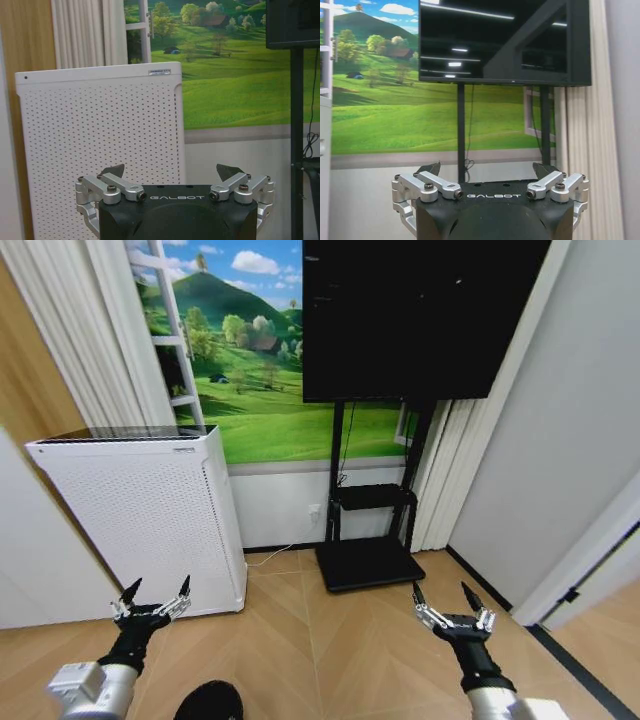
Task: Pick up the trash bin and place the garbage on the floor into it.
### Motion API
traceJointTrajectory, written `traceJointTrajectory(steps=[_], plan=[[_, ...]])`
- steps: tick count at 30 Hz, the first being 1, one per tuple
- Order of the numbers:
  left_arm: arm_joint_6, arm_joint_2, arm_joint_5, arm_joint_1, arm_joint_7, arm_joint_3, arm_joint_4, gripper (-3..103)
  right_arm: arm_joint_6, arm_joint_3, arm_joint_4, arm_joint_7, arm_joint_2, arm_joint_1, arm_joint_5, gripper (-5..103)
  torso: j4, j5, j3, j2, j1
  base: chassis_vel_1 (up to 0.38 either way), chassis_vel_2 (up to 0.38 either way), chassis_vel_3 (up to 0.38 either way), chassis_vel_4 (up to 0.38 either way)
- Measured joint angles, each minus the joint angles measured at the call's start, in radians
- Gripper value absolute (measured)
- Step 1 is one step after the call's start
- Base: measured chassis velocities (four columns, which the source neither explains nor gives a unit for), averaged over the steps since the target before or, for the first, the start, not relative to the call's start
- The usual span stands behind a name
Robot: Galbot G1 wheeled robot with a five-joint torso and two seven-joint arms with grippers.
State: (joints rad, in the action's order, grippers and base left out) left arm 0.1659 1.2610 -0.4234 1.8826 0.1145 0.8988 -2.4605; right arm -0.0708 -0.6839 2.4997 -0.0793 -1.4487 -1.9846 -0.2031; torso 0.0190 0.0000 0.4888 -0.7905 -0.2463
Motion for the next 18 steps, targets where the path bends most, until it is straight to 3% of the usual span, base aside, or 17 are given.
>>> traceJointTrajectory(steps=[18], plan=[[0.0,0.0,0.0,0.0,0.0,0.0,0.0,100,0.0,0.0,0.0,0.0,0.0,0.0,0.0,100,-0.0001,0.0,0.0,0.0,0.0,0.025,0.028,0.025,0.024]])
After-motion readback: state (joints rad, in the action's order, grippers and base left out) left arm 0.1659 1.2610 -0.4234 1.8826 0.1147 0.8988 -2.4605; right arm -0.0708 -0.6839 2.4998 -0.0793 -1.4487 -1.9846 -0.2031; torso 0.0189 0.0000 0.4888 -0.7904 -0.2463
